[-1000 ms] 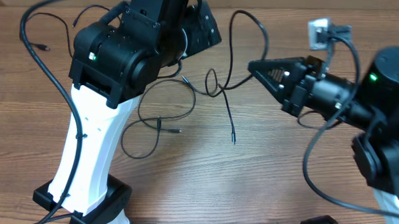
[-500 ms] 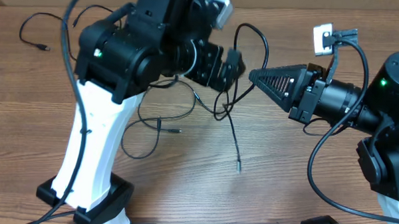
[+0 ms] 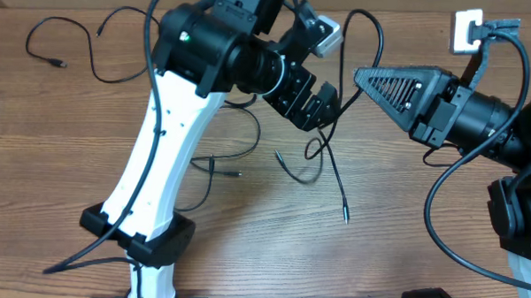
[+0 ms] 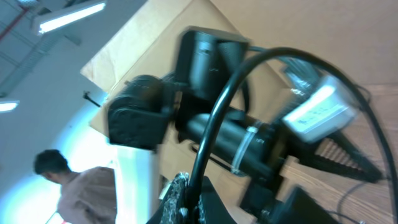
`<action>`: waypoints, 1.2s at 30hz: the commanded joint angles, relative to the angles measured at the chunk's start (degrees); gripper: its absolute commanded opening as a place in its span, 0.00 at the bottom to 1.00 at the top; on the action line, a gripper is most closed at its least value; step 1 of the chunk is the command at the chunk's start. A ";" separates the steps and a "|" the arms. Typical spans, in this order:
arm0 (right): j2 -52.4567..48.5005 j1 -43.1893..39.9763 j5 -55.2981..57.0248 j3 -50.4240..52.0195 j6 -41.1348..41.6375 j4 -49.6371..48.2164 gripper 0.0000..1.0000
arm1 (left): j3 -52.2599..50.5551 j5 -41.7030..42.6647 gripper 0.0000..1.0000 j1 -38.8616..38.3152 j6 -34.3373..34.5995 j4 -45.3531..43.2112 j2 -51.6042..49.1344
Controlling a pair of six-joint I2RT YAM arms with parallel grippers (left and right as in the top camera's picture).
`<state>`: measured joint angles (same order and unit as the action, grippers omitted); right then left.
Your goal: Untangle cables
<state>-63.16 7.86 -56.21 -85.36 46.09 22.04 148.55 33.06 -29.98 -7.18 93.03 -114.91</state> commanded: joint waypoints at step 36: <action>-0.50 -3.10 0.61 -0.26 15.67 -8.96 0.04 | 0.42 33.29 0.91 -1.60 -19.17 -0.39 -6.21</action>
<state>-63.66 5.19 -56.10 -85.36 60.53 13.56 148.55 62.37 -30.30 -24.62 93.21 -120.46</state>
